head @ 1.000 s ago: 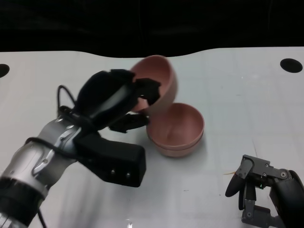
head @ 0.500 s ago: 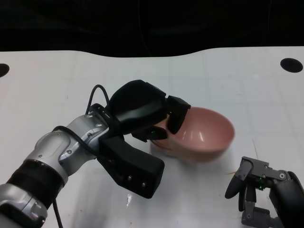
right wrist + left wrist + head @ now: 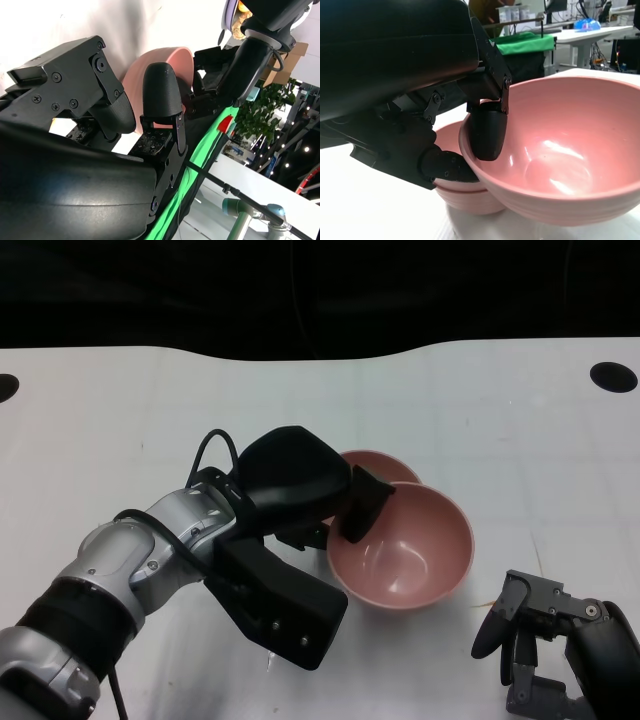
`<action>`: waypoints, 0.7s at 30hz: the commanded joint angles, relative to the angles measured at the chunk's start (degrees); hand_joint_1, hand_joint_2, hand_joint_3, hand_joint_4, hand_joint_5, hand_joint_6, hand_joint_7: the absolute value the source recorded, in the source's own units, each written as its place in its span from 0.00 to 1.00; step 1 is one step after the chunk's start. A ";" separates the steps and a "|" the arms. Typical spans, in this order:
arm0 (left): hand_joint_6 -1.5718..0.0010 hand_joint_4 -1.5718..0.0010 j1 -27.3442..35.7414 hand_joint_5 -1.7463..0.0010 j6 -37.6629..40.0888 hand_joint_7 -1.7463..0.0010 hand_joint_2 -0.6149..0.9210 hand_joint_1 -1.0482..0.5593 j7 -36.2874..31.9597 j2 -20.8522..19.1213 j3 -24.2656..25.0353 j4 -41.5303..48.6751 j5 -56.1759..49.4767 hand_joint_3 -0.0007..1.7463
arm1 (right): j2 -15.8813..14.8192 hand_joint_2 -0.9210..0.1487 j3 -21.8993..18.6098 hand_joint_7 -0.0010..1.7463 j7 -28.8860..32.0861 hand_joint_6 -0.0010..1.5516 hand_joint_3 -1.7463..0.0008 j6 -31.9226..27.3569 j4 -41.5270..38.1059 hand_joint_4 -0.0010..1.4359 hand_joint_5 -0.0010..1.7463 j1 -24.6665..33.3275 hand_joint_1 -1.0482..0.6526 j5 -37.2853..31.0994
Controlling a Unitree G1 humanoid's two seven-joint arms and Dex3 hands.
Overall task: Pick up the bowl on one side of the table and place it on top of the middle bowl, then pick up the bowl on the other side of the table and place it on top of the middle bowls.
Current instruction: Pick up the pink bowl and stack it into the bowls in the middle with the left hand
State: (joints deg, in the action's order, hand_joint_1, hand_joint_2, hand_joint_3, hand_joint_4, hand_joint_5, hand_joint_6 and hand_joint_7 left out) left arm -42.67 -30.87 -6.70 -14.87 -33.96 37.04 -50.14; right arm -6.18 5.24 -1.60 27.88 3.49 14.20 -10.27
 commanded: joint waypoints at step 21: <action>0.54 0.46 1.13 0.00 -7.17 0.14 0.73 0.52 -19.75 3.47 6.17 6.40 6.35 0.62 | -0.20 0.66 -0.53 0.84 0.30 0.54 0.04 0.28 0.29 0.65 1.00 0.48 0.60 0.35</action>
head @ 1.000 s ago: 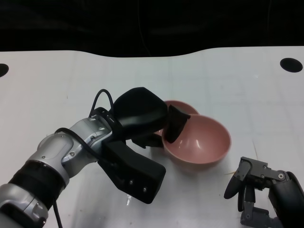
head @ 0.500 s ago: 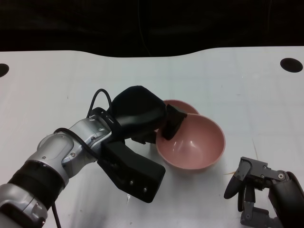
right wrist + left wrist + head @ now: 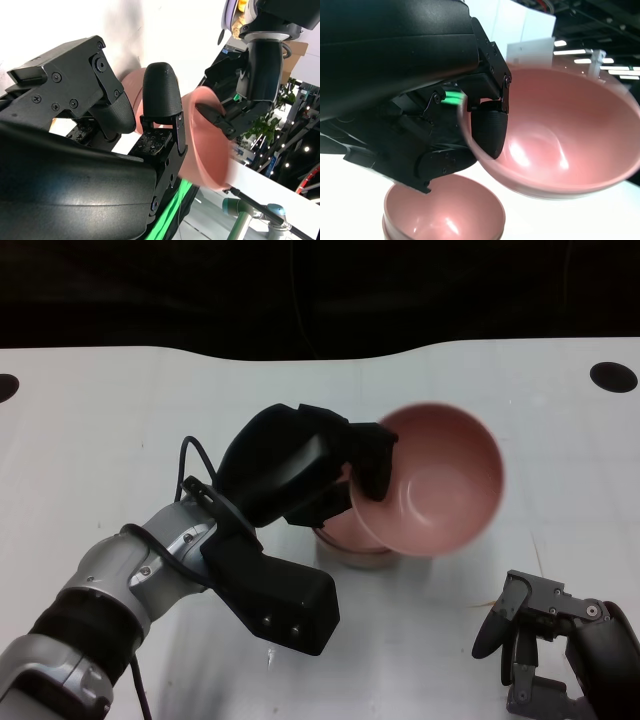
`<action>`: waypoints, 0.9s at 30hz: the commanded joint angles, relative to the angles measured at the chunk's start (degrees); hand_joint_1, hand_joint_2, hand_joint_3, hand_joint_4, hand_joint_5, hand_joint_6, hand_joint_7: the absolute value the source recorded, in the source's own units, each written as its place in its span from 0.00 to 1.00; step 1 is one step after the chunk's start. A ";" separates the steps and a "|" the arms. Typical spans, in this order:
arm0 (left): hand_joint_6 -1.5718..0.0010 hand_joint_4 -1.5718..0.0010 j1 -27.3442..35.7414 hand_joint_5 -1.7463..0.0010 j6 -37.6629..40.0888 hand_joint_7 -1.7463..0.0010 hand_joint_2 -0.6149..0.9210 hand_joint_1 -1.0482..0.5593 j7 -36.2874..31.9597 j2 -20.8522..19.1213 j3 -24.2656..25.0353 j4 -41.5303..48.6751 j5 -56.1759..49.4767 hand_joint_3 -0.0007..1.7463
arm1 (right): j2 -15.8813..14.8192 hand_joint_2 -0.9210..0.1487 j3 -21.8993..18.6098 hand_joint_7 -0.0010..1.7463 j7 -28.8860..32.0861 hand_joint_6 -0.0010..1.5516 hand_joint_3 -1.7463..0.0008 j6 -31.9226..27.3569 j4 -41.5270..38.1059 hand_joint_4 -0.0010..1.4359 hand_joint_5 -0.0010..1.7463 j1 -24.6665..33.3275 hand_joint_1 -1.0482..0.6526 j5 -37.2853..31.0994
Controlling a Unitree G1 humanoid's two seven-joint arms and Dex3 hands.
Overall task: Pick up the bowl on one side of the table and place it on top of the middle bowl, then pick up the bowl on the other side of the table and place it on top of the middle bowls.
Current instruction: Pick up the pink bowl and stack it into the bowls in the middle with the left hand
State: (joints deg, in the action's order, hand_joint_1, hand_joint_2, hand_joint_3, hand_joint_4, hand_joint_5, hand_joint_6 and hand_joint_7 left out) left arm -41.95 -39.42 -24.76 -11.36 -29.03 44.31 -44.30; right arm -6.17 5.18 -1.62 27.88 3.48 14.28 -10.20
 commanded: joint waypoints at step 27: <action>0.47 0.49 3.33 0.01 13.64 0.31 0.78 0.52 8.45 -6.35 0.86 -7.79 -1.00 0.45 | -0.30 0.65 -0.50 0.84 0.35 0.55 0.05 -0.07 0.74 0.65 1.00 0.49 0.59 -0.26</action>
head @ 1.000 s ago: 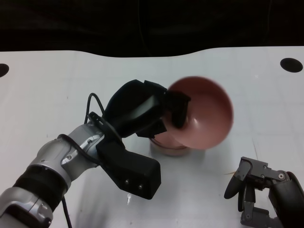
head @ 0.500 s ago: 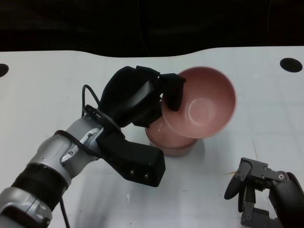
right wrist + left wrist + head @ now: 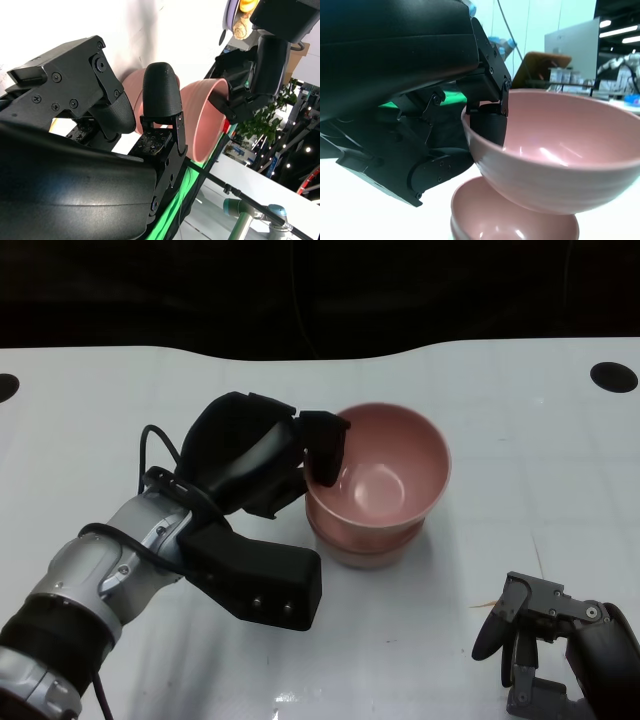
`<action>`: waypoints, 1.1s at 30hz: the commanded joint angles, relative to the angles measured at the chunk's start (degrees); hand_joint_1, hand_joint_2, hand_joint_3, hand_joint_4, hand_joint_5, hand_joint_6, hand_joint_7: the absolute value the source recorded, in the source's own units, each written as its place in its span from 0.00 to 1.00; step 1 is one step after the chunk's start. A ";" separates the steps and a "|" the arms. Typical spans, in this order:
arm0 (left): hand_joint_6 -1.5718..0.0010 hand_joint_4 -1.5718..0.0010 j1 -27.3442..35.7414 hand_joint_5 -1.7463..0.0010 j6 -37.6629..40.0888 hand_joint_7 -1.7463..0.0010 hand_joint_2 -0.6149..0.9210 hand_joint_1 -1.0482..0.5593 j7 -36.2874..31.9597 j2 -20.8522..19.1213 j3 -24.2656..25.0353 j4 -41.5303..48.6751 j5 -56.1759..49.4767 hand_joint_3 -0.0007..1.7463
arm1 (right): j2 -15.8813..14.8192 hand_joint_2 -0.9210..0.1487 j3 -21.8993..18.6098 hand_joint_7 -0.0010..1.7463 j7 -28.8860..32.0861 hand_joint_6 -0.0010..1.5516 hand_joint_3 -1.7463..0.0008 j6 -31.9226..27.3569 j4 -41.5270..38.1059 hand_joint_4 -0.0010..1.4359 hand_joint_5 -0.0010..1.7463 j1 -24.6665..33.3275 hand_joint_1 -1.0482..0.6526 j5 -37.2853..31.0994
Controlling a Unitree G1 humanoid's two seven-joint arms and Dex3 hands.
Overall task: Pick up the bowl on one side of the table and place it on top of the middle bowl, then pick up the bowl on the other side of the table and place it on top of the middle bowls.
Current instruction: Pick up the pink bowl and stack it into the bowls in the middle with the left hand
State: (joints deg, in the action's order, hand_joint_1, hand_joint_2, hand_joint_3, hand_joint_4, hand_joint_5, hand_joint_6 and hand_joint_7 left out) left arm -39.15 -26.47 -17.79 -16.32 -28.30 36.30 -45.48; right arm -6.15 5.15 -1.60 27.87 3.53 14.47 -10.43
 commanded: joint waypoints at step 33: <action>0.93 0.99 15.74 0.94 6.44 1.00 1.00 0.31 15.94 -5.53 7.76 -22.85 12.53 0.16 | -0.03 0.65 -0.13 0.84 0.40 0.55 0.05 -0.14 0.61 0.64 1.00 0.05 0.59 -0.33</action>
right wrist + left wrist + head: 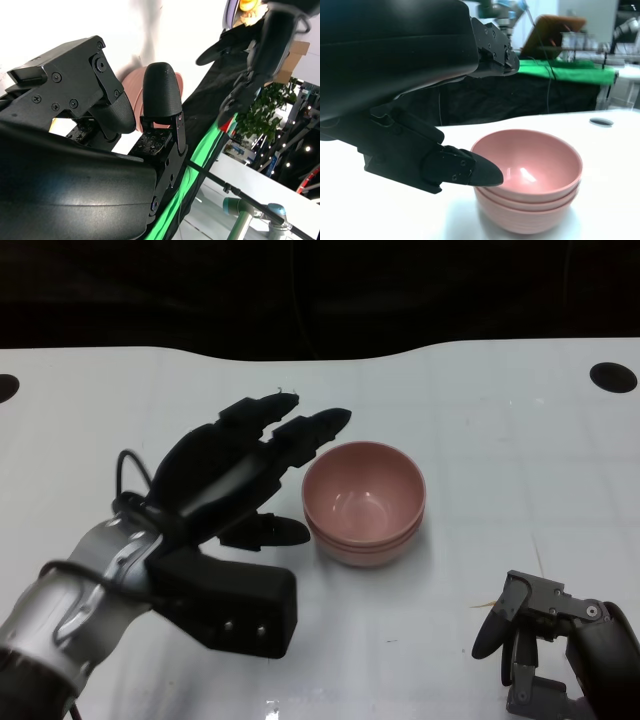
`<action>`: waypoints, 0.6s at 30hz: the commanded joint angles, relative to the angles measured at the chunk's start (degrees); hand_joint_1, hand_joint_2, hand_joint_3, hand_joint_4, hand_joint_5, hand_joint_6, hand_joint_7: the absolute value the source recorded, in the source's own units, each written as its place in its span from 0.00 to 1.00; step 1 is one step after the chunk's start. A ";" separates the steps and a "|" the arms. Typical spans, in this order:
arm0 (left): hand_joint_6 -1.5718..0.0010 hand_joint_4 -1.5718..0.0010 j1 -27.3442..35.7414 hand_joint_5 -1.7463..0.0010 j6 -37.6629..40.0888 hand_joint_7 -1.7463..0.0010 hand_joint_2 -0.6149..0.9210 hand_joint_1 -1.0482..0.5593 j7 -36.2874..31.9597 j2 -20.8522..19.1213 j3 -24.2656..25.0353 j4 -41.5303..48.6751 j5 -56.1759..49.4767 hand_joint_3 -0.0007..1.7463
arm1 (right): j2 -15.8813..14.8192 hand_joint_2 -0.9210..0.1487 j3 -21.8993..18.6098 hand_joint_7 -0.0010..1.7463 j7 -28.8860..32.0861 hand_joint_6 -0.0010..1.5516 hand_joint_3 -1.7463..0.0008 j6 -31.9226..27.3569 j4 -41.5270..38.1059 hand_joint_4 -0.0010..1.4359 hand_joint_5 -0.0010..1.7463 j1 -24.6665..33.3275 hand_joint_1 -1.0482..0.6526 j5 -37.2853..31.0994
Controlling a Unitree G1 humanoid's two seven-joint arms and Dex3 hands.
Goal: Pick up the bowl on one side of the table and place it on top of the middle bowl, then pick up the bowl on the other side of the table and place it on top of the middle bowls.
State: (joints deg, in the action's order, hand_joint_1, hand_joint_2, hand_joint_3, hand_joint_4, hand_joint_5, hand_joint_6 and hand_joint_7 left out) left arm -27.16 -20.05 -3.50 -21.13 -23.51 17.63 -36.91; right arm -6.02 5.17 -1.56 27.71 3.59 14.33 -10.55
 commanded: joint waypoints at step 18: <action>0.67 0.66 29.99 0.18 2.76 0.31 0.99 0.48 4.49 14.55 16.83 -23.59 38.53 0.20 | 0.58 0.67 1.31 0.83 0.35 0.55 0.05 -1.61 1.61 0.65 1.00 0.08 0.60 -0.61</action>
State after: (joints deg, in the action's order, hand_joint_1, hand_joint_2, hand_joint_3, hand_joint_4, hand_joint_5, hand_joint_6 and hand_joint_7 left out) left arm 1.39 -18.94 -0.16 -6.67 -7.67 -4.15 -0.28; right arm -5.38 6.74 -1.59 26.56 4.18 14.29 -11.22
